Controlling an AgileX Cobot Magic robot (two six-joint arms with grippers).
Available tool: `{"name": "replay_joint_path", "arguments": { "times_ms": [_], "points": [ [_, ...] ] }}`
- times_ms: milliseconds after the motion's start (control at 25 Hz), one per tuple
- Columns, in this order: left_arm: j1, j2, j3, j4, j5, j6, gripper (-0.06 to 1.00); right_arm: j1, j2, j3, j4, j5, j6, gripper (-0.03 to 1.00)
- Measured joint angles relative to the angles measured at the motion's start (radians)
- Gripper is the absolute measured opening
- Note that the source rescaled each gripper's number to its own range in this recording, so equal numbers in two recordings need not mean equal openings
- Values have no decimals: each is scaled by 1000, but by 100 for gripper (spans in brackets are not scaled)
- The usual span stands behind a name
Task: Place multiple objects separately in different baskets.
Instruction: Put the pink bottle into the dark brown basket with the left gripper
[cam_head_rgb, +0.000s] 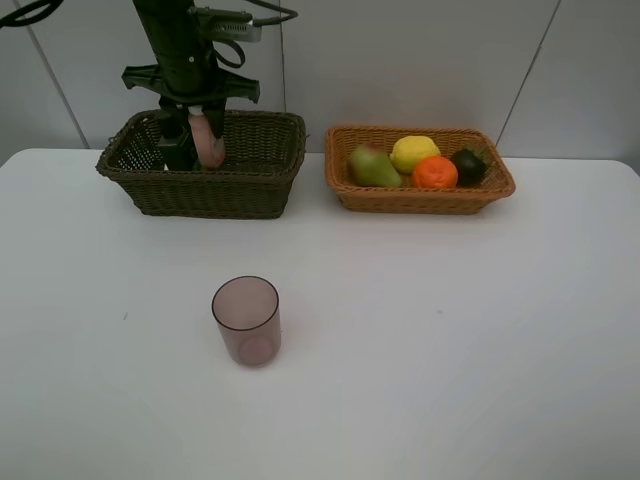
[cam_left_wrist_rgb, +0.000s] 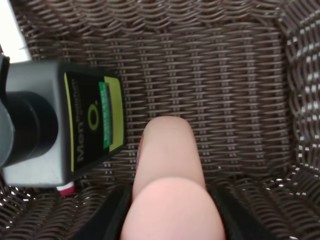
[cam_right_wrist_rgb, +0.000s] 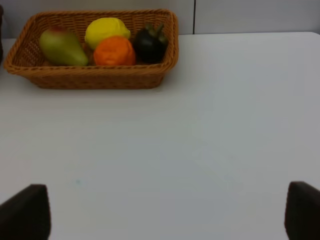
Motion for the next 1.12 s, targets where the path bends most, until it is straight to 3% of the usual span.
{"name": "replay_joint_path", "arguments": {
  "times_ms": [640, 1000, 1040, 1120],
  "points": [
    [8, 40, 0, -2, -27, -8, 44, 0, 0, 0, 0, 0, 0, 100],
    [8, 40, 0, -3, -33, 43, 44, 0, 0, 0, 0, 0, 0, 100],
    [8, 40, 0, -6, -34, 45, 46, 0, 0, 0, 0, 0, 0, 100],
    [8, 40, 0, -11, -34, 45, 66, 0, 0, 0, 0, 0, 0, 100]
  ]
}}
